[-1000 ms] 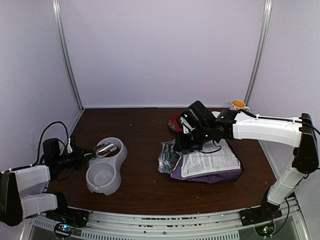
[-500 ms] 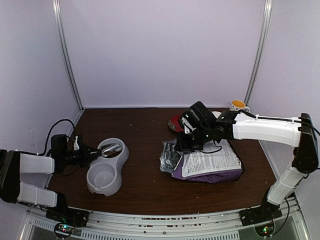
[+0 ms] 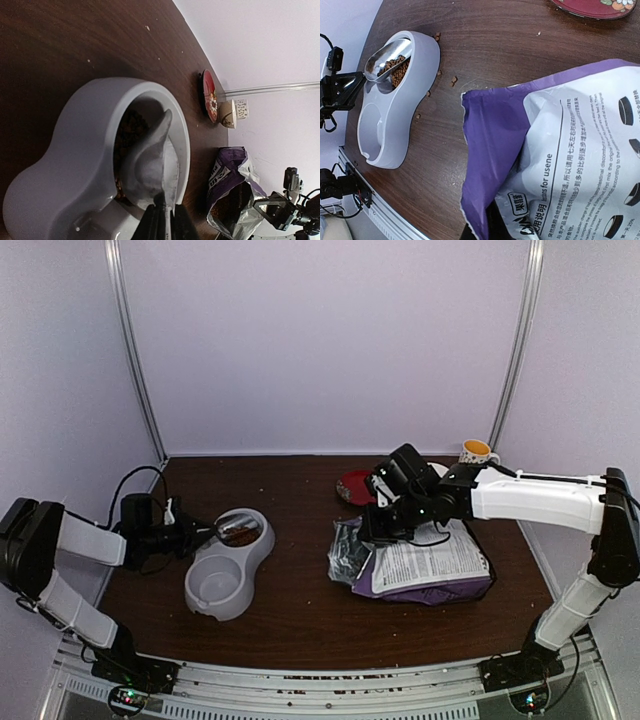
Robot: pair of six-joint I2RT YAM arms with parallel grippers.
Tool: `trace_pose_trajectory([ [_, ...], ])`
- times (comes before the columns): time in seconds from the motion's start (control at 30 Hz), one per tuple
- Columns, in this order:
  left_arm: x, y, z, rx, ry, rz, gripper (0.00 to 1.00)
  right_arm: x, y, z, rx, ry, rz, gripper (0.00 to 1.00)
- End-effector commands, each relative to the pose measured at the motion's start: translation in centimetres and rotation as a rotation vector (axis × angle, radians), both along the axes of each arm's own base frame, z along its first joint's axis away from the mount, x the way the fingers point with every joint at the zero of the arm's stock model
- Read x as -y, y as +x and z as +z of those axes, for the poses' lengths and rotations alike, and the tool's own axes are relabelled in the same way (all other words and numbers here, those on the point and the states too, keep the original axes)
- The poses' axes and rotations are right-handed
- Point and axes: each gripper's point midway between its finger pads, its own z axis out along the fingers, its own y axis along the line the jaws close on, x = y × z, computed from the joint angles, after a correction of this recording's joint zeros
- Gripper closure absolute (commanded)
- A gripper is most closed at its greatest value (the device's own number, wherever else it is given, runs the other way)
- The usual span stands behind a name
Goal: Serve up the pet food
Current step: Move the pet food bowl to the center of the board.
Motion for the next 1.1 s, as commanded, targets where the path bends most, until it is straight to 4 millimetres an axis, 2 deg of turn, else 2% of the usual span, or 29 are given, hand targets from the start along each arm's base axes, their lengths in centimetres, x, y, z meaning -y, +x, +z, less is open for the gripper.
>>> trace_pose_trajectory([
  [0.0,0.4,3.0,2.5,0.105,-0.016,0.013,1.0,1.7,0.3,-0.9,-0.019,-0.04,-0.031,1.0],
  [0.37,1.4,7.8,2.4,0.11,-0.058,0.017,1.0,2.0,1.7,-1.4,-0.037,-0.051,-0.031,1.0],
  [0.57,1.8,9.7,3.3,0.13,-0.069,0.013,1.0,1.9,2.3,-1.3,-0.04,-0.056,-0.028,1.0],
  [0.67,1.9,9.4,3.8,0.142,-0.071,0.003,1.0,1.9,2.3,-1.0,-0.035,-0.053,-0.029,1.0],
  [0.87,2.0,7.0,4.6,0.169,-0.11,-0.013,1.0,2.2,2.0,-1.1,-0.04,-0.048,-0.035,1.0],
  [1.07,1.8,4.8,6.4,0.205,-0.121,-0.018,1.0,2.4,1.8,-0.7,-0.032,-0.037,-0.043,1.0],
])
